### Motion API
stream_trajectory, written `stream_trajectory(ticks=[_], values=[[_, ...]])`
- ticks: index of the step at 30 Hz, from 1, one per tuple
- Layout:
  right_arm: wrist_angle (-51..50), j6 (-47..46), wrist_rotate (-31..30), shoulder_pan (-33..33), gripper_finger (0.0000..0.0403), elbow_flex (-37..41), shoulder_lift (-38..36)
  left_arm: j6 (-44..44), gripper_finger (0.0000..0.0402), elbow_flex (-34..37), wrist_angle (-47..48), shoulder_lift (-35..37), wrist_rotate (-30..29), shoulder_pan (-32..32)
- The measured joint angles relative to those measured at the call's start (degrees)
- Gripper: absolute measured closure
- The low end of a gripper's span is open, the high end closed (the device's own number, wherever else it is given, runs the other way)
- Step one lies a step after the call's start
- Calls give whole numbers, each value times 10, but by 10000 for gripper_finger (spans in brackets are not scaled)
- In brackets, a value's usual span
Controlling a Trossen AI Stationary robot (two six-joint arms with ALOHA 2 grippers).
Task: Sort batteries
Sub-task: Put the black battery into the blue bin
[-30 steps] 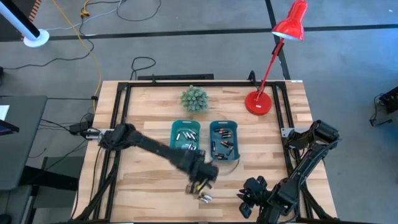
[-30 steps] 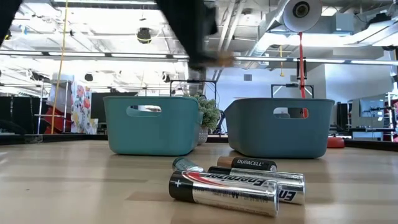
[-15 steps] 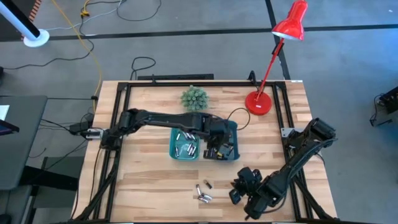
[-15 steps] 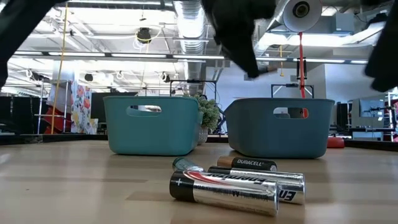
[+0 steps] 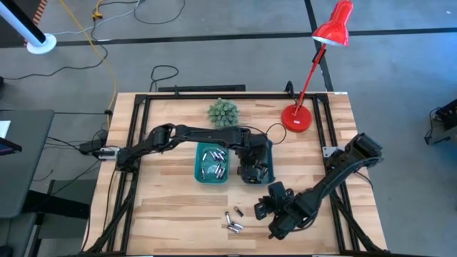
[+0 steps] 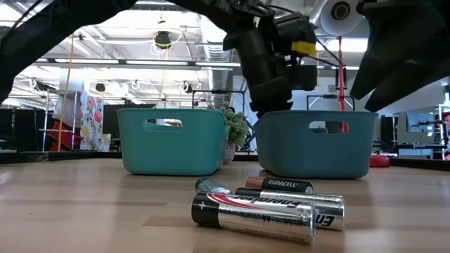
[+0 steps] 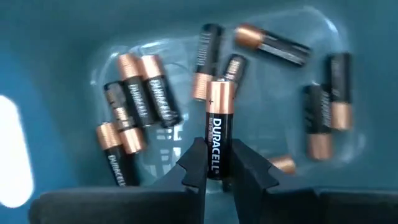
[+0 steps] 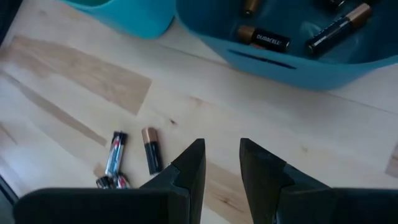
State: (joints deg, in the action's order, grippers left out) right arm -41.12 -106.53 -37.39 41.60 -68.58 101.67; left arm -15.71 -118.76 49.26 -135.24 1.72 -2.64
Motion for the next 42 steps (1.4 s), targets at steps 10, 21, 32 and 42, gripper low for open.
stream_trajectory(ticks=[10, 21, 32, 42], values=[[-6, -11, 1, -18, 288, 0, 0, 70, 346, 0, -25, 1, -15, -8], [-6, -11, 1, -28, 288, 0, 0, 90, 329, 0, -22, 1, -5, -3], [-7, -10, 1, -28, 288, 0, 0, 91, 293, 0, -22, 1, -5, -4], [-10, -9, 1, -15, 288, 0, 0, 86, 288, 0, -13, 33, -21, -4]])
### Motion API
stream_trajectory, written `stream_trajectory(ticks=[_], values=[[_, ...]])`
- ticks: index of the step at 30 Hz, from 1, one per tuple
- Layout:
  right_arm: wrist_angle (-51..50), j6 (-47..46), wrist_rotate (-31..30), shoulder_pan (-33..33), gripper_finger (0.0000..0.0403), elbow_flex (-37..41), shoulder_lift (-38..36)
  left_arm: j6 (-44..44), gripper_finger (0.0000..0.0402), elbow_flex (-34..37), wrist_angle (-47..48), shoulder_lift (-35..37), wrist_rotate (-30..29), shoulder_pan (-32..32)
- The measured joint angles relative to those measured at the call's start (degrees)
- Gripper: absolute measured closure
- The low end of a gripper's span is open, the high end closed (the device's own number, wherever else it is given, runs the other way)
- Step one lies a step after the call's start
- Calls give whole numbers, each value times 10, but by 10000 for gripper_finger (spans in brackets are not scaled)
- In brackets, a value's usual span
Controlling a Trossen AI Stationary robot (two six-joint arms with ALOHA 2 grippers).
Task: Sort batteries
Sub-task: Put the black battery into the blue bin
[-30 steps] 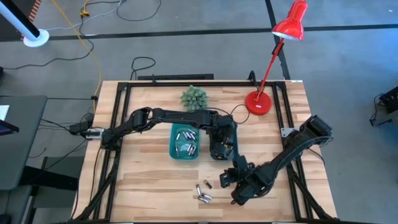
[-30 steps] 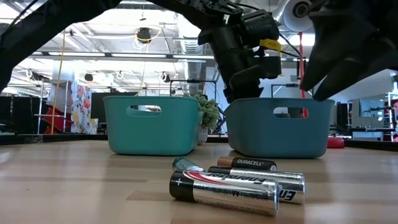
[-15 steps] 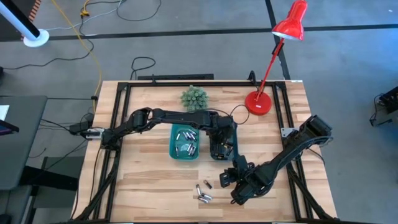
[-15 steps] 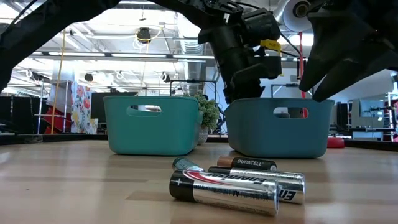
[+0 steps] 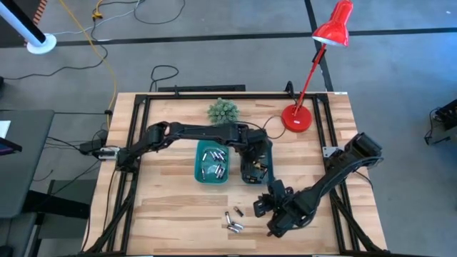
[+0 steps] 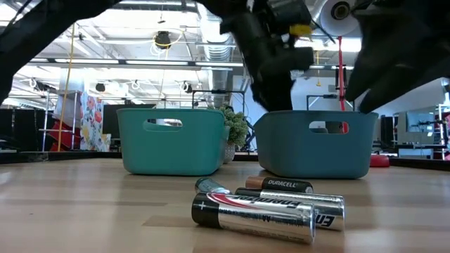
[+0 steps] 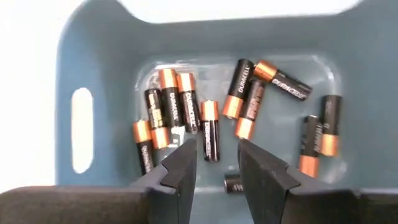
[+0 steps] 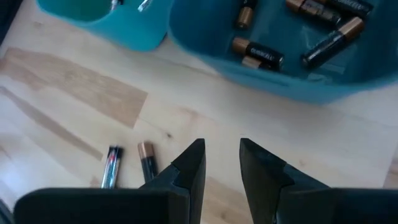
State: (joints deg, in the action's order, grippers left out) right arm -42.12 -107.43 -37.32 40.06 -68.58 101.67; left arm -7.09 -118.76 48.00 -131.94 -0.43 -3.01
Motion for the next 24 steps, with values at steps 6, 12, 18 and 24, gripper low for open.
stream_trajectory(ticks=[6, 12, 18, 24], values=[[-1, -4, 0, 33, 288, 0, 0, 47, 289, 0, 29, 61, 0, 4], [-8, -37, -1, 83, 288, 0, 0, 95, 296, 0, 62, 118, 0, 29], [-11, -80, -14, 150, 288, 0, 0, 158, 297, 67, 29, 154, -21, 96], [-8, -79, -53, 198, 288, 0, 0, 261, 297, 224, -51, 208, -91, 179]])
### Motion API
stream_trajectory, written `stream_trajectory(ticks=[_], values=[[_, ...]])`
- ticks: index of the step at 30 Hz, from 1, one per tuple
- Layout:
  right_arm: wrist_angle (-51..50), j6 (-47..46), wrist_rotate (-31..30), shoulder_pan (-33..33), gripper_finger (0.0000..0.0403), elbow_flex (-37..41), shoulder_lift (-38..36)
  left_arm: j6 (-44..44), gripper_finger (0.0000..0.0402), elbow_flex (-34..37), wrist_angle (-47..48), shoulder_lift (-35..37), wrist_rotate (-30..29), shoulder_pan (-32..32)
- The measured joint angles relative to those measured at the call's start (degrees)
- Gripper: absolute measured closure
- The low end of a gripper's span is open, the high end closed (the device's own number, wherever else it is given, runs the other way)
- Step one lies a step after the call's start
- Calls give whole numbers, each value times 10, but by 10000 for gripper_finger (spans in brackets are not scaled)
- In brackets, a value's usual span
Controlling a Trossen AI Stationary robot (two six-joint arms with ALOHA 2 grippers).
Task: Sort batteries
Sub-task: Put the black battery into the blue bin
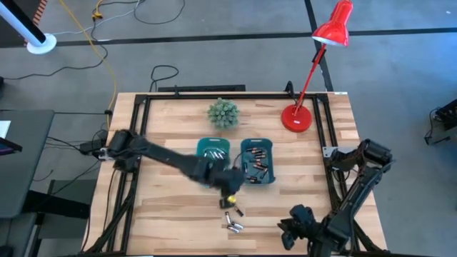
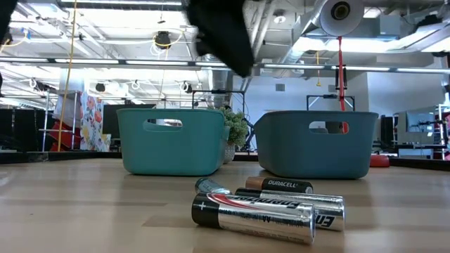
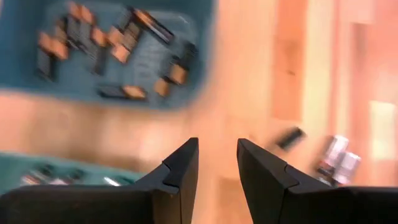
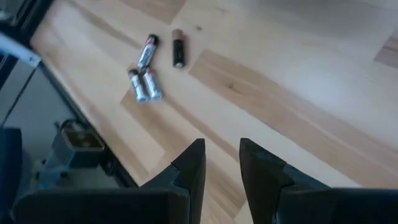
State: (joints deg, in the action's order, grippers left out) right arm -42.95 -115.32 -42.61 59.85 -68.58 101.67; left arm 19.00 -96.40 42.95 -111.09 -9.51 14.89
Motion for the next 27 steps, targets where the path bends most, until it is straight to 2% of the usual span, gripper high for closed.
stream_trajectory(ticks=[3, 7, 13, 20, 27], values=[[24, 61, -11, 5, 288, 0, 2, 65, 297, 86, -73, 44, -8, 42], [82, 171, -15, -7, 288, 0, 24, 141, 297, 186, -133, 105, -51, 101], [166, 334, -15, -45, 288, 0, 85, 271, 297, 279, -144, 175, -100, 189], [219, 403, -10, -94, 288, 0, 137, 374, 297, 306, -145, 203, -177, 271], [245, 451, -9, -140, 282, 0, 140, 403, 297, 307, -133, 203, -188, 305]])
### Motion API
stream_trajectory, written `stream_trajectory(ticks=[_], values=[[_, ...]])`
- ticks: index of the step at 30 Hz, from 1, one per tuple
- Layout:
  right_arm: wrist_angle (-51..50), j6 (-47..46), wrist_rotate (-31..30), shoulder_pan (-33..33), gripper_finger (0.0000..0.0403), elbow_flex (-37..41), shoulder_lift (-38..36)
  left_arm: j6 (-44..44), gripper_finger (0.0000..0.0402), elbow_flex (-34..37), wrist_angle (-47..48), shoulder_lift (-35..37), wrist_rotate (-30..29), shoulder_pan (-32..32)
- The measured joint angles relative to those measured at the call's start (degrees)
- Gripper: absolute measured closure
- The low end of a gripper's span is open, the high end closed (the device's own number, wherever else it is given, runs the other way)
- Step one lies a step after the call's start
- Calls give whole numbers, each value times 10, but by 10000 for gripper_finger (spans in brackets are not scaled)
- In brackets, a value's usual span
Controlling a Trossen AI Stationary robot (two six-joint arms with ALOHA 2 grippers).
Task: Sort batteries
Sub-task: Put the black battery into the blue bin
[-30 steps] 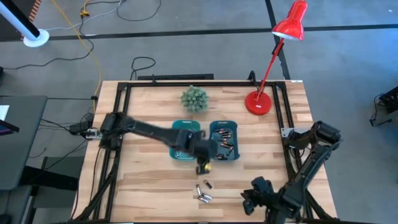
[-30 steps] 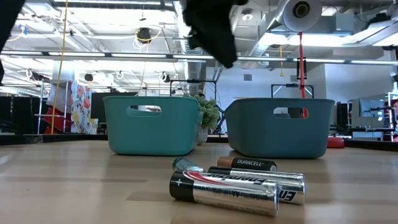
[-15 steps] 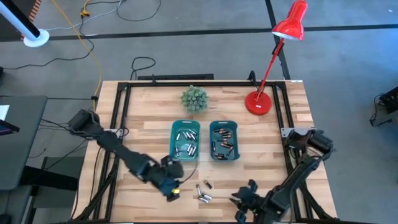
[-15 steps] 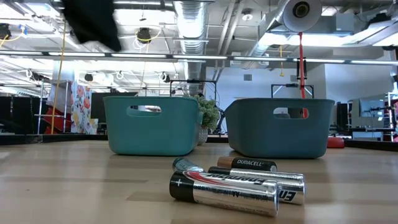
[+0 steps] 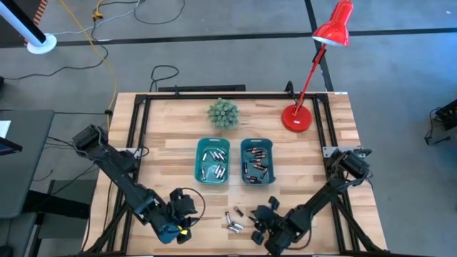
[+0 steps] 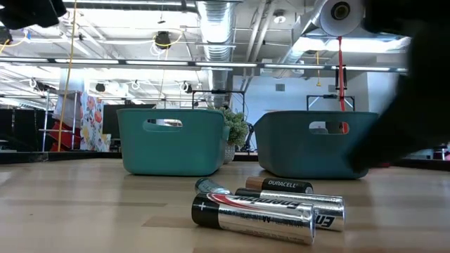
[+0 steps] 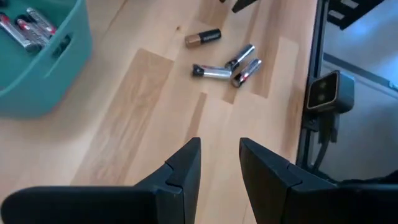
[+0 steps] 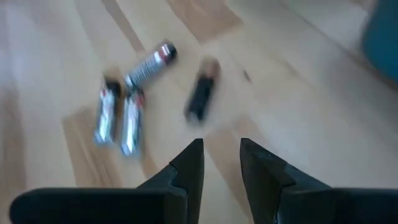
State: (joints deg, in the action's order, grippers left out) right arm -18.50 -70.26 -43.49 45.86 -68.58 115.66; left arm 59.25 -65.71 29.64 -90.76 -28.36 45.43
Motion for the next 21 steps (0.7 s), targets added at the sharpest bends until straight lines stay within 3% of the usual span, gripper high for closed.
stream_trajectory(ticks=[8, 13, 21], values=[[136, 169, 25, -53, 232, 0, -1, 52, 297, 0, 95, 19, -93, 45], [126, 185, 64, -82, 209, 0, -1, 57, 297, 0, 133, 51, -135, 70], [95, 213, 126, -117, 210, 0, -1, 66, 298, 17, 176, 96, -171, 81]])
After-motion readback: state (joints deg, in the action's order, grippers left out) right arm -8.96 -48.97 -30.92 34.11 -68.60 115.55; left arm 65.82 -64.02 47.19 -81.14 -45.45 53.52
